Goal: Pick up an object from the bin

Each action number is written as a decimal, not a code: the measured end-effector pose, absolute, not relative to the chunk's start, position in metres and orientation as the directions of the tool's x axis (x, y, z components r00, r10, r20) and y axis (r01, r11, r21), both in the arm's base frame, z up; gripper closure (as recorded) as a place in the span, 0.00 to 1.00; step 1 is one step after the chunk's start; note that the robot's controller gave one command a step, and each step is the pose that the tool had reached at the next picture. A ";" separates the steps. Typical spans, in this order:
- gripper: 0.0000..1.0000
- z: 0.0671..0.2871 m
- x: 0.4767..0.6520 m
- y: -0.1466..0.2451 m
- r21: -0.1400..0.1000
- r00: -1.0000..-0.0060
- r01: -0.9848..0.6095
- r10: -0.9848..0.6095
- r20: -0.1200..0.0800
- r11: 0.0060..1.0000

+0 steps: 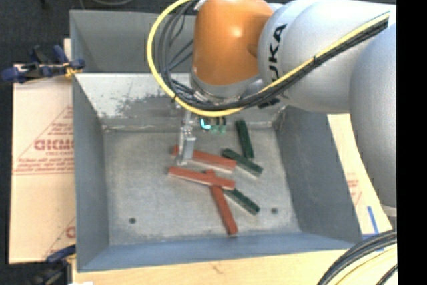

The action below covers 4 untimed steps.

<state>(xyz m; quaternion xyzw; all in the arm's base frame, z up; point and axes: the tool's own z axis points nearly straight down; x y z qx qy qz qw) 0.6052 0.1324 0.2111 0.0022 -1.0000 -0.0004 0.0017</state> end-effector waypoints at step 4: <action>1.00 0.181 0.626 0.041 -0.005 -0.924 -0.382 -0.383 -0.012 0.924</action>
Offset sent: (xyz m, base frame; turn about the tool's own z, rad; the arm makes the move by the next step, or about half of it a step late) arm -0.0401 -0.0586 -0.1287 -0.1271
